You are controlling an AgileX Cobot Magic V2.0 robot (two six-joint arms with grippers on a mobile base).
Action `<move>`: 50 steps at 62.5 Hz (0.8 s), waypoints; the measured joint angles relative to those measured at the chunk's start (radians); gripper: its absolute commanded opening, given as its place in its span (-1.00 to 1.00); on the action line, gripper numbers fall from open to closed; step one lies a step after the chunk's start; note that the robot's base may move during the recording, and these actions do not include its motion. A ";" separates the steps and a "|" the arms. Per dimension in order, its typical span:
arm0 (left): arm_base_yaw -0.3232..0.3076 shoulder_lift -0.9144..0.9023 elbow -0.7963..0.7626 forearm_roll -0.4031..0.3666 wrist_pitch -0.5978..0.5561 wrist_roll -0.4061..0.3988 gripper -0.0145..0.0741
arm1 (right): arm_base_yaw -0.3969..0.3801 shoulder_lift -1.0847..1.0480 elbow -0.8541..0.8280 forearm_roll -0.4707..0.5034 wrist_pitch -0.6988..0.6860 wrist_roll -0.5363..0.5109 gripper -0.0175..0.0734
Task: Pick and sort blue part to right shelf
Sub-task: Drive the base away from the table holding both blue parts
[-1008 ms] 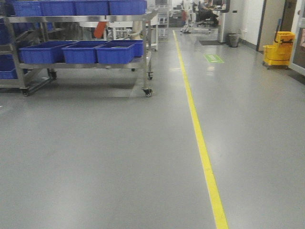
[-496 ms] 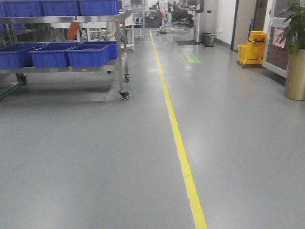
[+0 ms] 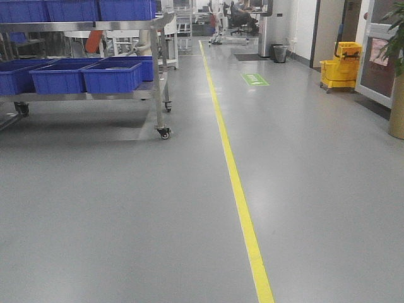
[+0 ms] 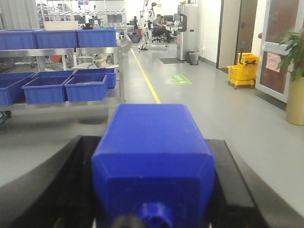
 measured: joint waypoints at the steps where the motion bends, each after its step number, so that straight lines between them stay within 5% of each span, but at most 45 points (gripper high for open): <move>1: 0.000 0.000 0.000 0.000 0.000 0.000 0.20 | 0.000 0.000 0.000 0.000 0.000 0.000 0.17; 50: 0.000 0.000 0.000 0.000 0.000 0.000 0.20 | 0.000 0.000 0.000 0.000 0.000 0.000 0.17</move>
